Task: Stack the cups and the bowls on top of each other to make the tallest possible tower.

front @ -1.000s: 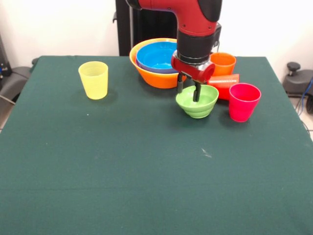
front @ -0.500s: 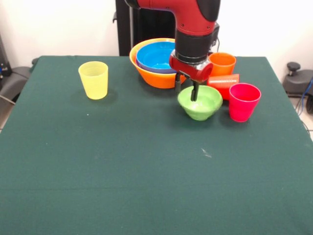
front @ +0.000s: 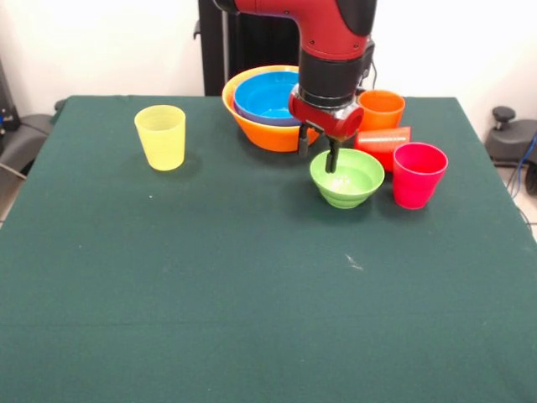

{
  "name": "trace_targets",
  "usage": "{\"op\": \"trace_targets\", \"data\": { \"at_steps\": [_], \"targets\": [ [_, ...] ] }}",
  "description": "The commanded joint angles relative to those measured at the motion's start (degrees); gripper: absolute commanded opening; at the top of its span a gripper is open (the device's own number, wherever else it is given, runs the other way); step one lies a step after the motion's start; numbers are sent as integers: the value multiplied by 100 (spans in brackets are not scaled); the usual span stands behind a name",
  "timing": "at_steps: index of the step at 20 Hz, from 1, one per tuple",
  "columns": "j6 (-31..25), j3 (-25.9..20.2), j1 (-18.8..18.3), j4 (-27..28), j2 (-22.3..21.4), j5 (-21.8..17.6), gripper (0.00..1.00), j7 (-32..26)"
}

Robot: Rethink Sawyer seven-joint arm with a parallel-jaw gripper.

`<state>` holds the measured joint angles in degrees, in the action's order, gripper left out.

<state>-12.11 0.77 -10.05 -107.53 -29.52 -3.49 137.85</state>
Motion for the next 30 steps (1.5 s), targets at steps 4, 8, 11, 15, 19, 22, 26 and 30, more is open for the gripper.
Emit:
{"op": "trace_targets", "data": {
  "at_steps": [4, 8, 11, 15, 19, 22, 26, 30],
  "targets": [
    [-305, -165, 181, 294, 279, -249, 100, 38],
    [-240, -68, 218, 356, 330, -263, 0, 42],
    [-195, -12, 255, 332, 332, -260, 0, 86],
    [-127, 4, 180, 282, 358, -260, 0, 79],
    [-102, 36, 182, 258, 364, -257, 0, 90],
    [-17, 88, 226, 148, 326, -237, 0, 180],
    [95, 62, 199, -45, 79, -194, 0, 277],
    [22, -137, 21, -538, -640, -82, 0, 370]
  ]
}}
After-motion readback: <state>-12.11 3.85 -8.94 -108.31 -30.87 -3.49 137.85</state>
